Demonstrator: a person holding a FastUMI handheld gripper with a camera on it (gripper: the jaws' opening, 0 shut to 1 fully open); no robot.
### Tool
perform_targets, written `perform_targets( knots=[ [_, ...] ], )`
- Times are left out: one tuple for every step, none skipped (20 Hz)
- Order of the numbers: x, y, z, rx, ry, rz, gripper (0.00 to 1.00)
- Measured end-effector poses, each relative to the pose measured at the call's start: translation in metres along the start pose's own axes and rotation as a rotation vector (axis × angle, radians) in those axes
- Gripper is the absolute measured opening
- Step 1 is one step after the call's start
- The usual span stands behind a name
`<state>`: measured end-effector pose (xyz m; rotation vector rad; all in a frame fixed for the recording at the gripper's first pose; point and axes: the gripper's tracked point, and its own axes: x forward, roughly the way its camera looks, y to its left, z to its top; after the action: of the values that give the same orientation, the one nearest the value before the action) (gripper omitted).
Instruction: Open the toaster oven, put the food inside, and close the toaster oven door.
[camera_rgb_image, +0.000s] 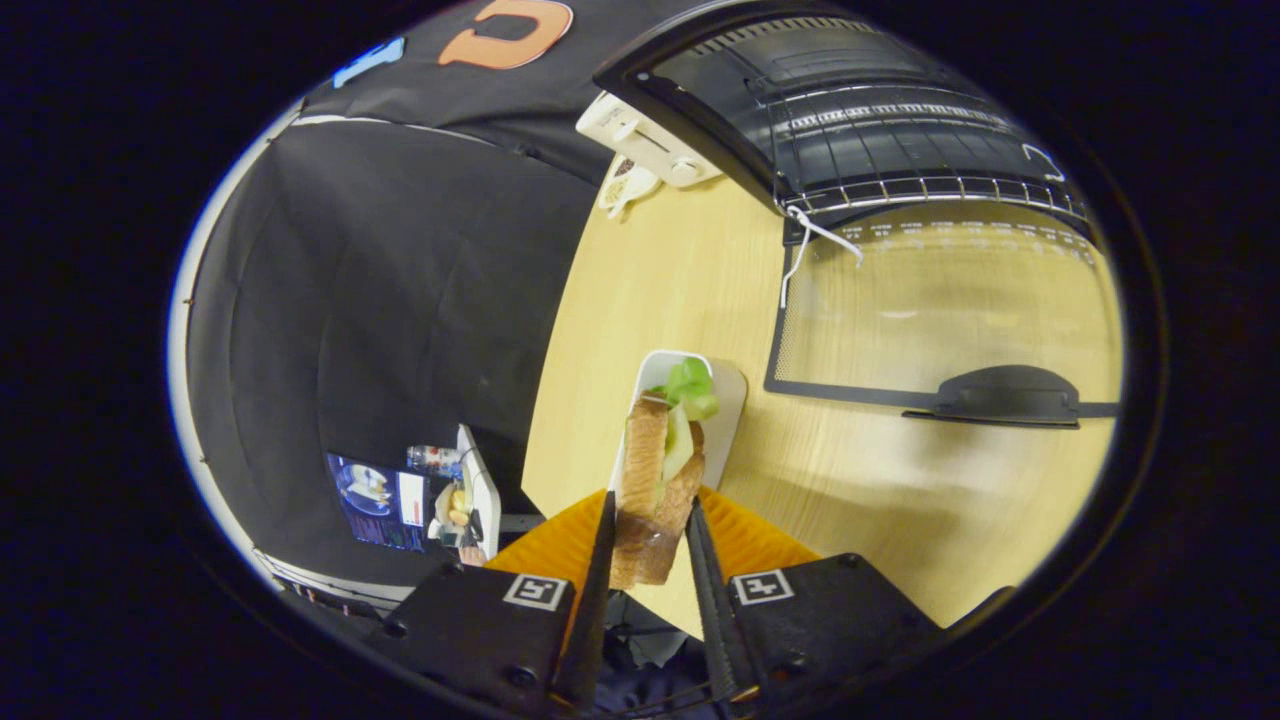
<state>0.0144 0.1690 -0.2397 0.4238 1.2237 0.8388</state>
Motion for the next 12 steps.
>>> perform_targets(
  knots=[
    [0.0, 0.0, 0.001, 0.009, -0.003, 0.008, 0.44],
    [-0.001, 0.0, 0.001, 0.009, -0.008, 0.015, 0.43],
    [-0.001, -0.001, 0.0, 0.009, -0.012, 0.02, 0.41],
    [-0.002, 0.0, -0.001, 0.01, -0.018, 0.025, 0.39],
    [-0.005, 0.0, 0.001, 0.01, -0.029, 0.028, 0.37],
    [-0.008, 0.002, 0.0, 0.009, -0.042, 0.033, 0.36],
    [-0.011, 0.004, 0.0, 0.01, -0.056, 0.043, 0.36],
    [-0.016, 0.008, 0.001, 0.011, -0.071, 0.064, 0.35],
    [-0.021, 0.012, 0.001, 0.017, -0.084, 0.088, 0.35],
    [-0.026, 0.017, 0.003, 0.021, -0.104, 0.115, 0.35],
    [-0.032, 0.021, 0.004, 0.03, -0.126, 0.148, 0.35],
    [-0.038, 0.025, 0.006, 0.043, -0.147, 0.176, 0.35]
  ],
)
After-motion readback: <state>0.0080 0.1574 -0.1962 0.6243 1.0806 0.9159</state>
